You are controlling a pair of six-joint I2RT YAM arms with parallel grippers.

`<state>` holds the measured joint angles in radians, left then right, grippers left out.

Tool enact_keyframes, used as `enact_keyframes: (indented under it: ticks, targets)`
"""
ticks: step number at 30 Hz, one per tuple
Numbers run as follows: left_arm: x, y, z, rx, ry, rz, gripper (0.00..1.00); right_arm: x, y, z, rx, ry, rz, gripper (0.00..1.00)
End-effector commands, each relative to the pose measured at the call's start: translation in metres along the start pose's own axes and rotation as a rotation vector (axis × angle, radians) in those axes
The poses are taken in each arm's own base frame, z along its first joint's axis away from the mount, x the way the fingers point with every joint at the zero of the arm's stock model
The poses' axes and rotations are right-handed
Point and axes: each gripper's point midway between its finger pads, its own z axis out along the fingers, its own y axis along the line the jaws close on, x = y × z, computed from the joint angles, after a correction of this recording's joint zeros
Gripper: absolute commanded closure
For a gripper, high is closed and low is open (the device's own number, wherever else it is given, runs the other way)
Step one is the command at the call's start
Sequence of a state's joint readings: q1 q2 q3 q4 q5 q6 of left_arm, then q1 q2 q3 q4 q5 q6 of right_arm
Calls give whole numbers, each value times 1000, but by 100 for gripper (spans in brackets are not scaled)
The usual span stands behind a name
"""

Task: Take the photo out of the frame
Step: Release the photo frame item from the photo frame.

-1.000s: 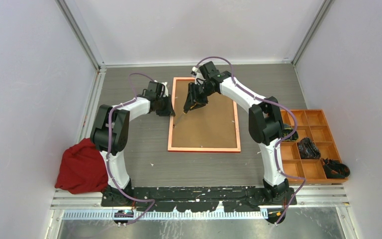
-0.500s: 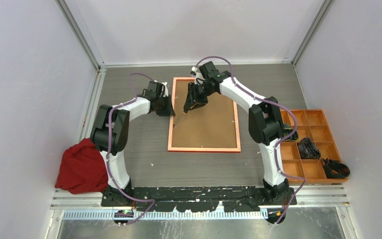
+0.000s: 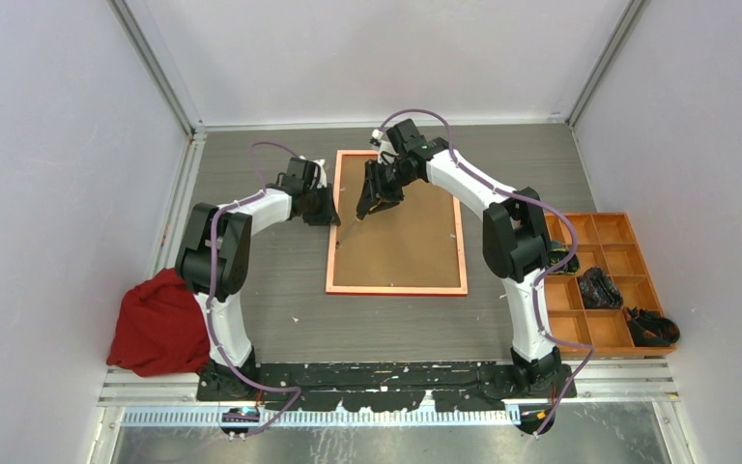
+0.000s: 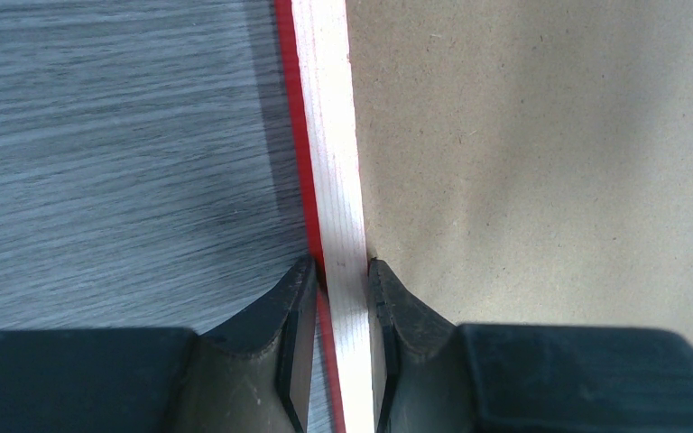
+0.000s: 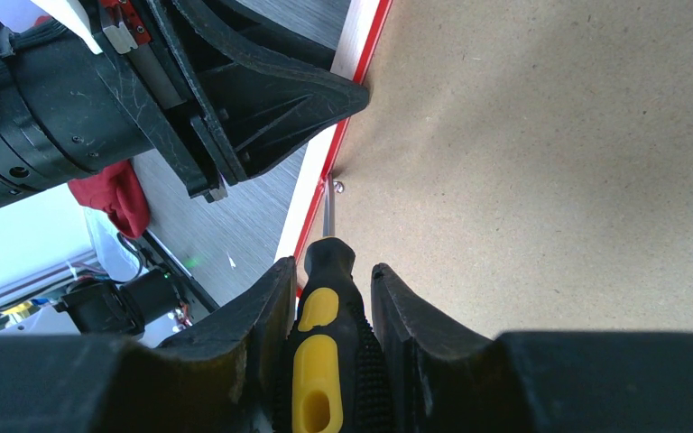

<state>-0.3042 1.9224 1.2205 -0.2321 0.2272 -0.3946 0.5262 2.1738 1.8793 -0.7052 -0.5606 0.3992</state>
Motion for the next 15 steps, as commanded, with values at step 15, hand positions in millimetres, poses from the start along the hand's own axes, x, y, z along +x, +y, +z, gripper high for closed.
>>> enact_keyframes:
  ticks: [15]
  targets:
    - [-2,7,2,-17,-14,-1,100,6,13,2,-29,25,-32,99]
